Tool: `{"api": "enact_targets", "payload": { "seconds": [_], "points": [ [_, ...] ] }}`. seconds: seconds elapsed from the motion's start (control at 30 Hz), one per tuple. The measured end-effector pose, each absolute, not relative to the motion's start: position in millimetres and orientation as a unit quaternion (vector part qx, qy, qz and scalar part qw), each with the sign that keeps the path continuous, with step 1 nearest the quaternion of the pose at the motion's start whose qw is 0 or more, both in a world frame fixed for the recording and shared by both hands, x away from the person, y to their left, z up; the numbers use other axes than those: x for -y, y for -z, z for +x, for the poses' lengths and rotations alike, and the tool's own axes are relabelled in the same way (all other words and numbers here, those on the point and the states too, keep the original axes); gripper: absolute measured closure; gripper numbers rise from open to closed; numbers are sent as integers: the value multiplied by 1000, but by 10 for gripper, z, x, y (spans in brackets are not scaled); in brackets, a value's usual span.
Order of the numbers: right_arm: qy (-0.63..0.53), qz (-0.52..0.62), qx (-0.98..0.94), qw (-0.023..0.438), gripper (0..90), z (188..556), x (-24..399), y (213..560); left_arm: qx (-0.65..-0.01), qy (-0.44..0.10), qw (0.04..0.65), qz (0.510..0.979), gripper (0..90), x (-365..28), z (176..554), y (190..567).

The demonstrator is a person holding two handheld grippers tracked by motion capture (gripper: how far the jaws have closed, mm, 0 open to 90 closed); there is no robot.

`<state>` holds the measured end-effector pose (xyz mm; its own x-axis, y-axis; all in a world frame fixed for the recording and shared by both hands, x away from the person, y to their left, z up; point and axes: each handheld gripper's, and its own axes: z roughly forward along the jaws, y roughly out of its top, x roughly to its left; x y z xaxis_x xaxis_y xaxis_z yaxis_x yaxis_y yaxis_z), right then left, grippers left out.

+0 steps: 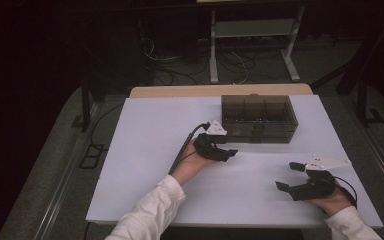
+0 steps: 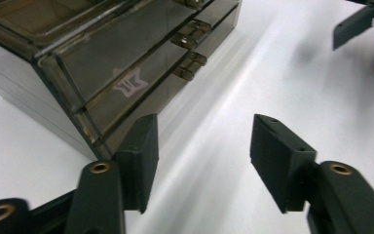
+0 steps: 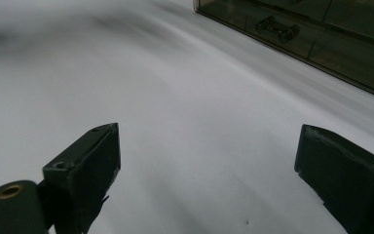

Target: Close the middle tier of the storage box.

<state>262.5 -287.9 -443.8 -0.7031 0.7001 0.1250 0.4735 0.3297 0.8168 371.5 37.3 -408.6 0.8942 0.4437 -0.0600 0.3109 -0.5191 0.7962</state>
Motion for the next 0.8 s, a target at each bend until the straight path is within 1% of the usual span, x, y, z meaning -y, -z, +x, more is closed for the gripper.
{"api": "enact_targets", "payload": {
  "seconds": [0.27,0.4,0.53,0.8],
  "points": [
    [-450,363,-806,126,95,2624,2876,4438,-224,-86,445,863,235,-618,3602,4080],
    [-450,363,-806,126,95,2622,2872,4436,-234,-89,450,857,166,-773,3556,4078],
    [-449,364,-806,127,95,2623,2875,4436,-249,-94,453,851,128,-942,3502,4090],
    [-449,363,-806,127,95,2622,2871,4437,-257,-103,453,848,46,-1196,3359,4132]
  ]
}}
